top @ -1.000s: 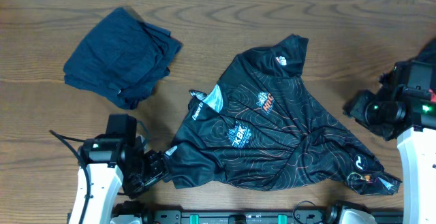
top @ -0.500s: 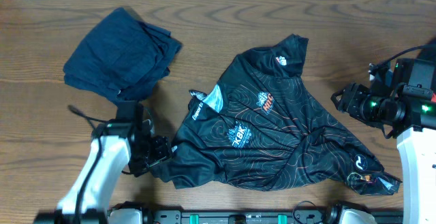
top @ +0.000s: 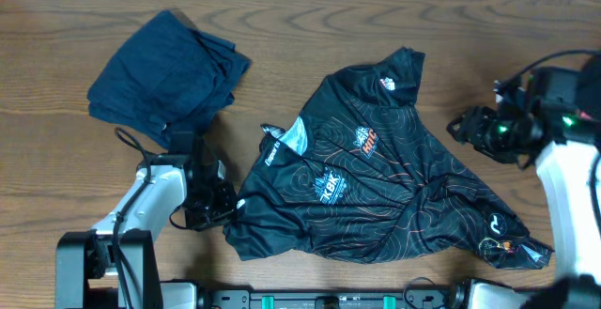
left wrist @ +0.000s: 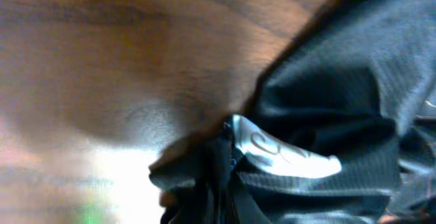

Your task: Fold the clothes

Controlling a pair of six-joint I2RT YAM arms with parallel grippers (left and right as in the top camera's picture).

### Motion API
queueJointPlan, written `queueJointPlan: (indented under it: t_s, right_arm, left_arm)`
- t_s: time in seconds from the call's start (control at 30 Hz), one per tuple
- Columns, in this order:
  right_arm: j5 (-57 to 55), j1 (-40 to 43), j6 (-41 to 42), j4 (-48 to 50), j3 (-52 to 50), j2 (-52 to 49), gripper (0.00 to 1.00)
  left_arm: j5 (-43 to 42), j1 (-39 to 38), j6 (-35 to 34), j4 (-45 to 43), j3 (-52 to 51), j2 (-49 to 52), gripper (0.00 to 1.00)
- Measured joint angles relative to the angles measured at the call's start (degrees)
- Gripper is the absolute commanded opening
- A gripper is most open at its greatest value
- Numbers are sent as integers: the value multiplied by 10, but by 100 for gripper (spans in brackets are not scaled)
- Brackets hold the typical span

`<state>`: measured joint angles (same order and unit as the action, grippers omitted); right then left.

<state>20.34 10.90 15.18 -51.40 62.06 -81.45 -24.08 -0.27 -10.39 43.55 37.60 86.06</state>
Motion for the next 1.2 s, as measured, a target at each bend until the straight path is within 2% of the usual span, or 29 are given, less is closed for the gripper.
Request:
queueJointPlan:
  t_s: [0.13, 0.2, 0.27, 0.37, 0.47, 0.6, 0.7, 0.73, 0.83, 1.2]
  right_arm:
    - [1, -26, -8, 51, 0, -78, 67]
    - [2, -45, -19, 111, 0, -121, 67]
    - [5, -61, -28, 178, 0, -157, 63]
    - [9, -80, -28, 271, 1, -197, 50]
    - [26, -94, 0, 356, 0, -232, 48]
    - [58, -112, 46, 464, 0, -273, 52]
    - [73, -132, 72, 523, 0, -296, 63]
    - [75, -139, 78, 542, 0, -302, 63]
    - [67, -160, 83, 582, 0, -315, 59]
    - [-54, -201, 4, 586, 16, -341, 59]
  left_arm:
    - [3, 0, 6, 49, 65, 3, 6]
    - [9, 0, 10, 74, 104, 3, 6]
    - [19, 0, 15, 97, 141, 3, 6]
    - [25, 0, 18, 119, 162, 3, 6]
    - [31, 0, 21, 151, 164, 3, 6]
    - [35, -1, 25, 188, 164, 3, 6]
    - [35, -1, 27, 209, 164, 3, 6]
    - [35, -1, 28, 215, 164, 3, 6]
    - [35, -1, 28, 225, 164, 3, 6]
    - [35, -1, 28, 229, 164, 3, 6]
